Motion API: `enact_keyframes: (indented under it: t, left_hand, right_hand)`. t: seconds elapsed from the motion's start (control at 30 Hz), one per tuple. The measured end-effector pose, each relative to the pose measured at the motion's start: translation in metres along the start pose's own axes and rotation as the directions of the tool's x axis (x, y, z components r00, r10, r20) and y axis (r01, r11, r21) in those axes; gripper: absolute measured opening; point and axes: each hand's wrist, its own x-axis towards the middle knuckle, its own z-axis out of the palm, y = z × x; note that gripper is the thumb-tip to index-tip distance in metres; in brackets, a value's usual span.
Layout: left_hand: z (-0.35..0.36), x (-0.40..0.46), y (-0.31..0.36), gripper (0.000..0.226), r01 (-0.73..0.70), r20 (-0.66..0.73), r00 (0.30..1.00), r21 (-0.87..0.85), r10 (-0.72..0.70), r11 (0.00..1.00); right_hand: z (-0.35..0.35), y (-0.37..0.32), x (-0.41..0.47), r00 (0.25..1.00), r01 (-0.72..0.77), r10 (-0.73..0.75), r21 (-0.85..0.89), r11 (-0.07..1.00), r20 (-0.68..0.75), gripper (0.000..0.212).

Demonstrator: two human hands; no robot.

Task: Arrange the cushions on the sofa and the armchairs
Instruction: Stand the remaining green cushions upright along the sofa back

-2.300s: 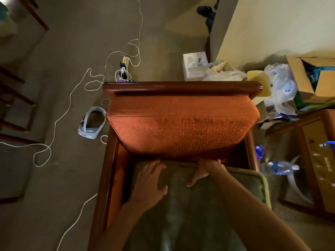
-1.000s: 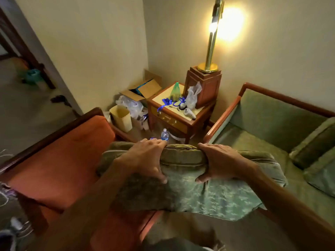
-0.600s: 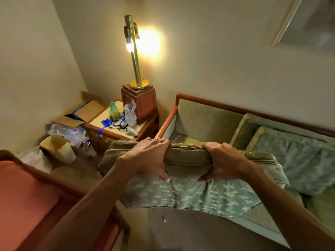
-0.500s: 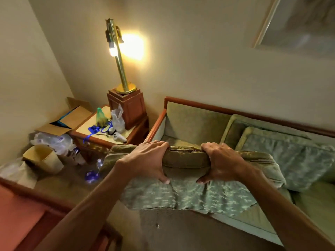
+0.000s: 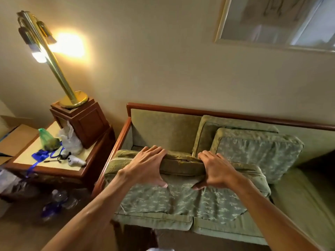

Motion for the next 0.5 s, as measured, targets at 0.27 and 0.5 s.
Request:
enact_keyframes:
  t: [0.27, 0.5]
  left_hand:
    - [0.114, 0.083, -0.04, 0.104, 0.055, 0.144, 0.988, -0.054, -0.047, 0.997]
    - [0.198, 0.104, -0.028, 0.116, 0.268, 0.284, 0.924, -0.01, -0.254, 0.963]
  right_hand:
    - [0.087, 0.057, 0.079, 0.97, -0.207, 0.213, -0.066, 0.976, 0.113, 0.12]
    - [0.148, 0.108, 0.079, 0.901, -0.368, 0.367, -0.041, 0.929, 0.23, 0.105]
